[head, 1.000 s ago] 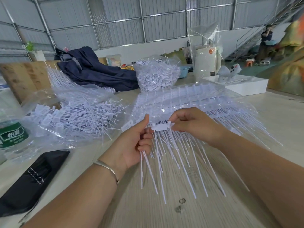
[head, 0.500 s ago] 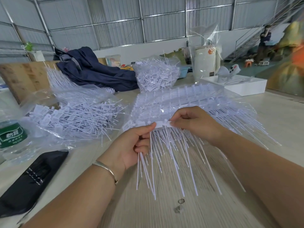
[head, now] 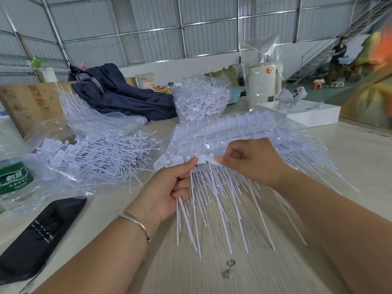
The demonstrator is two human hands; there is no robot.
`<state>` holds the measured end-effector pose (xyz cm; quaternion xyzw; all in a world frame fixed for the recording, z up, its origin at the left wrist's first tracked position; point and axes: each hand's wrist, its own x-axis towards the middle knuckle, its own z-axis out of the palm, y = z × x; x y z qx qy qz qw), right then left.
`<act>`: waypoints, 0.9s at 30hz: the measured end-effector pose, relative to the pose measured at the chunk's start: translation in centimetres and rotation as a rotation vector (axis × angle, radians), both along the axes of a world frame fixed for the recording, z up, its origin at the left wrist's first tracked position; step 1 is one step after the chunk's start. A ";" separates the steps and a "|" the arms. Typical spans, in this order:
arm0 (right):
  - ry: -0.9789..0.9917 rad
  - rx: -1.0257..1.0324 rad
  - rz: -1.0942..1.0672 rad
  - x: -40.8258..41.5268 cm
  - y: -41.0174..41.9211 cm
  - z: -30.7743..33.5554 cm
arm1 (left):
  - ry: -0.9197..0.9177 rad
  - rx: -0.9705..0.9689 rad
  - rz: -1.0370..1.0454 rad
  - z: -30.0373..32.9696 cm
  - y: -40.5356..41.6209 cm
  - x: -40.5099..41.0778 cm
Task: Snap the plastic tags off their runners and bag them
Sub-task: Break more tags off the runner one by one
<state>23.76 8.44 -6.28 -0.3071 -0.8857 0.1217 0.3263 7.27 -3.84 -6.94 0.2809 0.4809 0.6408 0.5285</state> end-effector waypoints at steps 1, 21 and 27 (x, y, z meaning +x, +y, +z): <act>-0.050 -0.018 -0.040 0.0 0.0 0.0 | -0.003 0.009 0.001 0.0 0.0 0.0; 0.227 -0.608 0.361 -0.4 -1.6 0.3 | -0.240 0.210 -0.265 -0.1 -0.6 1.1; 0.280 -0.571 0.492 -1.0 -2.8 0.7 | -0.264 0.250 -0.461 0.2 -0.4 1.6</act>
